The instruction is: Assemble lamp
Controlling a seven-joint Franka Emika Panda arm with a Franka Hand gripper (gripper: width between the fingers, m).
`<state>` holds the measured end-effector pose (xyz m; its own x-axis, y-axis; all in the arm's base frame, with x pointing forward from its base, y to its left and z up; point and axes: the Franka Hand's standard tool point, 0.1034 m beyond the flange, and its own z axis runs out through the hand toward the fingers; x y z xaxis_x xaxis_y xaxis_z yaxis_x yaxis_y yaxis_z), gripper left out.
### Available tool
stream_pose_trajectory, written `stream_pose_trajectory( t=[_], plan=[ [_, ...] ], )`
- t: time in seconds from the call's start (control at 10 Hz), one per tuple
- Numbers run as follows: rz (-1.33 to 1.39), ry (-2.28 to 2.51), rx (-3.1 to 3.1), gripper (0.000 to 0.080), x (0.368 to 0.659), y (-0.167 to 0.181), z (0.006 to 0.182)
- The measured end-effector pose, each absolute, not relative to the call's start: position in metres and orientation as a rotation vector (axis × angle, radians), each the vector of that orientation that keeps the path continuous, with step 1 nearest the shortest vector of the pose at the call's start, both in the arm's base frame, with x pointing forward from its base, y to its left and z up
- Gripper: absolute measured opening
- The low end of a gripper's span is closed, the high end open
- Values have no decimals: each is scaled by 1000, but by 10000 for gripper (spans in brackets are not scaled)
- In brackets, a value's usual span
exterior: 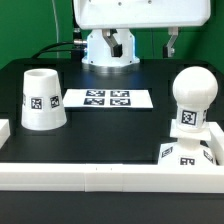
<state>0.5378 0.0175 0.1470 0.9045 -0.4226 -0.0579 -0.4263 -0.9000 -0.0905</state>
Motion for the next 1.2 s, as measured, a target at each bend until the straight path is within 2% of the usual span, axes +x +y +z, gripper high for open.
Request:
stream_pose_trajectory(
  t=[0.2, 0.4, 0.8, 1.2],
  plan=[
    [64, 464, -3008, 699, 523, 10, 136],
    [52, 259, -3002, 699, 487, -26, 136],
    [35, 160, -2995, 699, 458, -92, 135],
    [39, 154, -2996, 699, 460, -91, 133]
  ],
)
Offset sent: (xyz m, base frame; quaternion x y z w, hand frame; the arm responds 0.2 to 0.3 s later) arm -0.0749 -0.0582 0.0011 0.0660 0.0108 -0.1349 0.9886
